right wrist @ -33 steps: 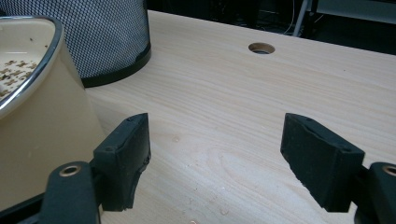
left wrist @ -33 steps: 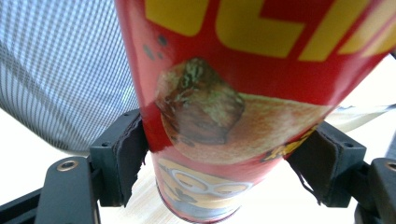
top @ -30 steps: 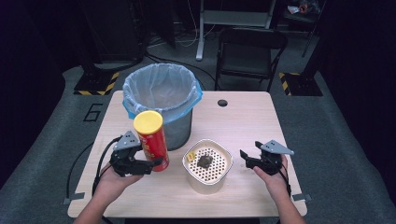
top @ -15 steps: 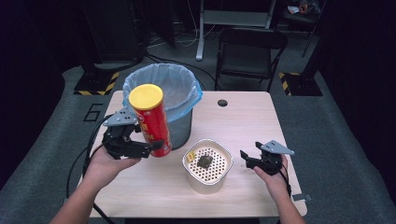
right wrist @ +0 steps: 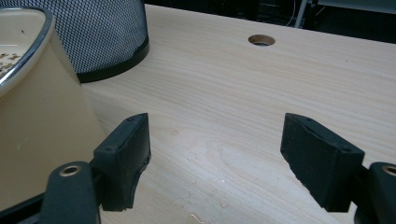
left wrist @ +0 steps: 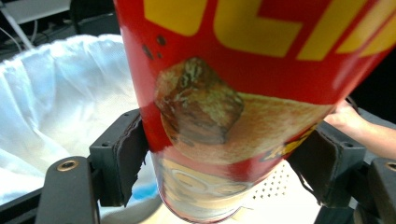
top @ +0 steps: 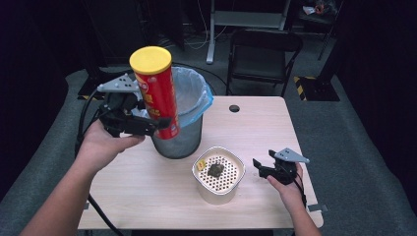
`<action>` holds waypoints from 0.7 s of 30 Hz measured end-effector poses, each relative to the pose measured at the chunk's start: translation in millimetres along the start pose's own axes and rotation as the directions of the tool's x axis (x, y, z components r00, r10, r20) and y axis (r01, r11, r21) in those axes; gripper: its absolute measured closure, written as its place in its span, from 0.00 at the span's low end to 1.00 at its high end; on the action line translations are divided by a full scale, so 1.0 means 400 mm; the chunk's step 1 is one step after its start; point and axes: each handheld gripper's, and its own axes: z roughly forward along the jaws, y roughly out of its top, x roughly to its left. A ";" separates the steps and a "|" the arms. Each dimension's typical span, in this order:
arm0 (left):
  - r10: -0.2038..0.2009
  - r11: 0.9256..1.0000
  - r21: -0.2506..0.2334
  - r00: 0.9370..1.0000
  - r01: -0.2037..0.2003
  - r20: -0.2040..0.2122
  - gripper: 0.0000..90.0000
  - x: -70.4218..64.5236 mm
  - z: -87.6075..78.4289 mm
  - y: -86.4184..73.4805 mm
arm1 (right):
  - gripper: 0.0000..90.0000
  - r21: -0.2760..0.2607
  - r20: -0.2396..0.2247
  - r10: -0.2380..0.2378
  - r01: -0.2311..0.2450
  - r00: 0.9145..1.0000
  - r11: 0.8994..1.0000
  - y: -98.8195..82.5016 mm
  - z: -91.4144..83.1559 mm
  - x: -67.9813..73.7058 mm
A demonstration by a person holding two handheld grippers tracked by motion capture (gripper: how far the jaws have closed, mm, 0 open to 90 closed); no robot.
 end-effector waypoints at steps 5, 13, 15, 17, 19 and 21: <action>-0.034 0.999 -0.040 0.999 0.033 -0.034 0.26 0.054 0.022 0.051 | 0.26 -0.001 0.000 0.001 -0.001 1.000 1.000 0.000 0.001 0.001; -0.110 0.993 -0.046 0.989 0.106 -0.099 0.26 0.148 0.106 0.058 | 0.26 0.000 -0.004 0.002 -0.002 1.000 1.000 -0.003 0.002 -0.001; -0.131 0.991 -0.027 0.985 0.129 -0.113 0.26 0.166 0.134 0.046 | 0.26 0.001 -0.006 -0.001 0.001 1.000 1.000 -0.003 0.003 0.000; -0.146 0.989 -0.015 0.981 0.145 -0.126 0.26 0.179 0.159 0.032 | 0.26 0.001 -0.009 -0.005 0.005 1.000 1.000 -0.003 0.003 0.001; -0.152 0.988 -0.003 0.977 0.154 -0.148 0.26 0.188 0.177 0.018 | 0.26 0.002 -0.012 -0.002 0.002 1.000 1.000 -0.003 0.004 0.003; -0.188 0.981 0.010 0.966 0.192 -0.176 0.17 0.197 0.190 0.004 | 0.26 0.003 -0.010 -0.004 0.004 1.000 1.000 -0.004 0.004 0.004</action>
